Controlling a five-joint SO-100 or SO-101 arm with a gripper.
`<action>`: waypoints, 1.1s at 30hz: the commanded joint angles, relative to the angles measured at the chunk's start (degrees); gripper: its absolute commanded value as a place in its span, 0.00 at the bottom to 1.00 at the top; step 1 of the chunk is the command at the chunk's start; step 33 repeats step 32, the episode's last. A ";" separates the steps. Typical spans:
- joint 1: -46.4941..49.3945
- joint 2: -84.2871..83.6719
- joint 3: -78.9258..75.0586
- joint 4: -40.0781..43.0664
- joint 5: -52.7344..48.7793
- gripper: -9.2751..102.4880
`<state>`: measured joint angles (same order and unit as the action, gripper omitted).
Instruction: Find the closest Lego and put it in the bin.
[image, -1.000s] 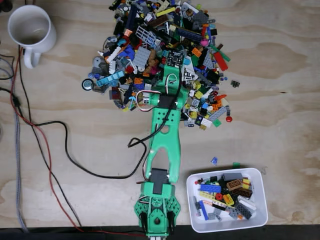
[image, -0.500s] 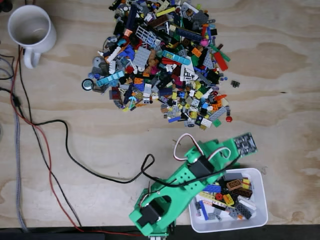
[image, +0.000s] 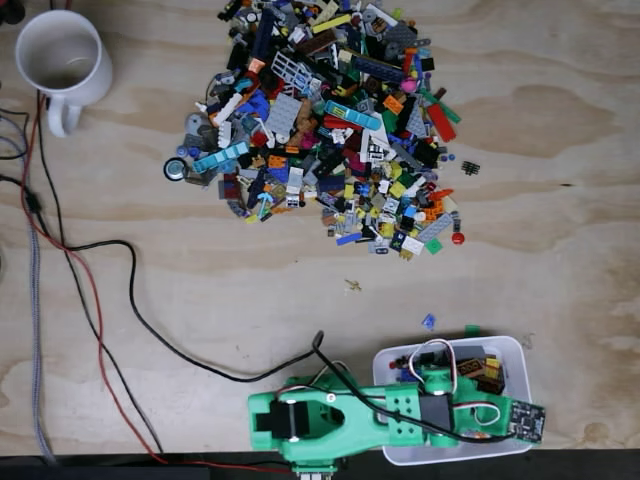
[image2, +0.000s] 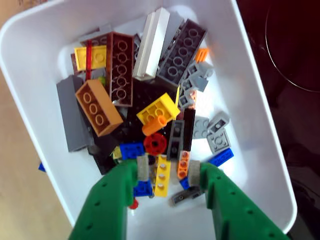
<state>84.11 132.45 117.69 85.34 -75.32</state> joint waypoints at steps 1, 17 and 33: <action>-3.52 2.37 -0.79 -6.50 -1.41 0.27; -68.55 16.08 9.93 -28.74 -4.83 0.22; -76.64 33.22 31.38 -34.01 -8.70 0.22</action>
